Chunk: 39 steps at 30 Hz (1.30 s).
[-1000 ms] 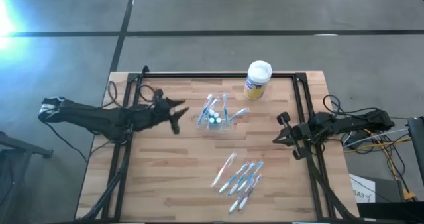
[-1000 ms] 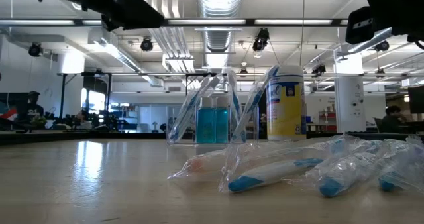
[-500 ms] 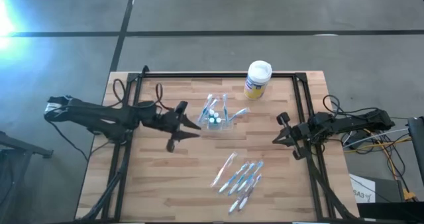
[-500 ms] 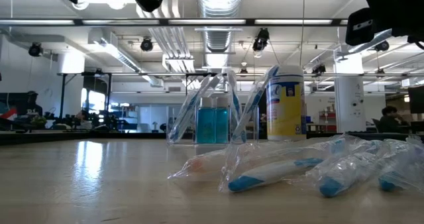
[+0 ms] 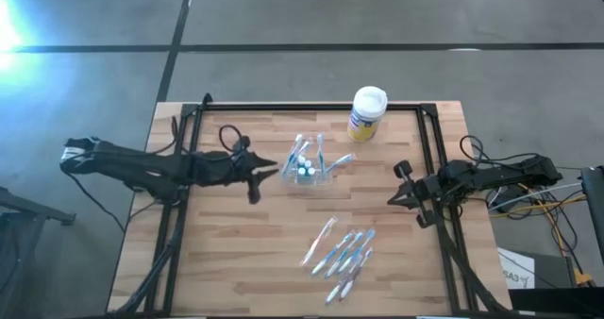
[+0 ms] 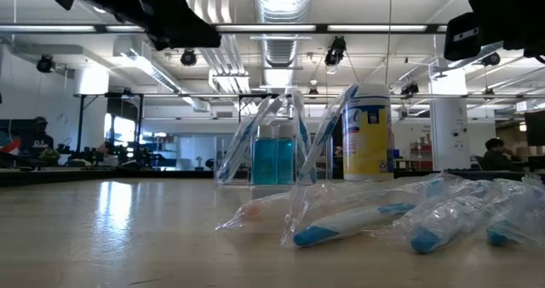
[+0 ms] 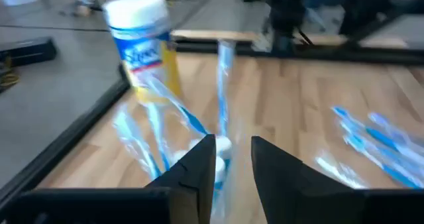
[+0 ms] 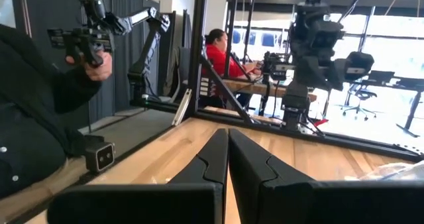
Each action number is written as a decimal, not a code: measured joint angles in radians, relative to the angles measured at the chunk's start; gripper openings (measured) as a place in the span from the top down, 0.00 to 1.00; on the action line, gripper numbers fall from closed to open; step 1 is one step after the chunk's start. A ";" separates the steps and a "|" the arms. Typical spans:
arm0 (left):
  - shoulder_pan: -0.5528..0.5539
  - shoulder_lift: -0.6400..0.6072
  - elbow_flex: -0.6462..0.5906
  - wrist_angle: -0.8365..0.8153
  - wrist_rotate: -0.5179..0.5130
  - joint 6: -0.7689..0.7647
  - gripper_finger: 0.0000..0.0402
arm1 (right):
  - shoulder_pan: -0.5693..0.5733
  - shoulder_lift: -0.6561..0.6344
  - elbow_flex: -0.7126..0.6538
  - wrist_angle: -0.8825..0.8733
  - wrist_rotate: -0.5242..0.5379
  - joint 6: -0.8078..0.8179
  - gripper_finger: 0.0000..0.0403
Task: Pick & Place toothbrushing station
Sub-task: Put the blue toothbrush into the transparent organizer
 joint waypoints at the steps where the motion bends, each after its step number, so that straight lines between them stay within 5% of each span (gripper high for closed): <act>1: 0.000 0.000 -0.008 0.000 0.027 0.014 0.77 | 0.000 0.001 0.000 -0.001 0.000 0.000 0.98; 8: 0.015 -0.040 -0.132 0.191 0.232 0.096 0.91 | 0.000 0.010 -0.001 -0.007 0.001 0.002 0.98; 13: 0.043 -0.118 -0.208 0.220 0.237 0.052 0.99 | 0.000 0.013 -0.001 -0.010 0.006 0.024 0.98; 26: 0.044 -0.229 -0.285 0.249 0.227 0.061 0.94 | 0.000 0.013 -0.001 -0.058 0.034 0.112 0.98; 28: 0.043 -0.229 -0.275 0.254 0.182 0.043 0.96 | 0.000 0.011 -0.001 -0.055 0.066 0.126 0.98; 32: 0.032 -0.219 -0.244 0.264 -0.116 -0.023 0.99 | 0.000 0.011 -0.001 -0.055 0.148 0.147 0.98; 34: 0.027 -0.205 -0.240 0.257 -0.129 0.001 0.99 | 0.000 0.012 -0.001 -0.054 0.161 0.148 0.98; 36: 0.029 -0.196 -0.237 0.254 0.030 0.045 0.98 | 0.000 0.012 -0.001 -0.055 0.161 0.148 0.98; 39: 0.047 -0.194 -0.231 0.261 0.590 0.112 0.97 | 0.000 0.013 -0.001 -0.054 0.161 0.148 0.98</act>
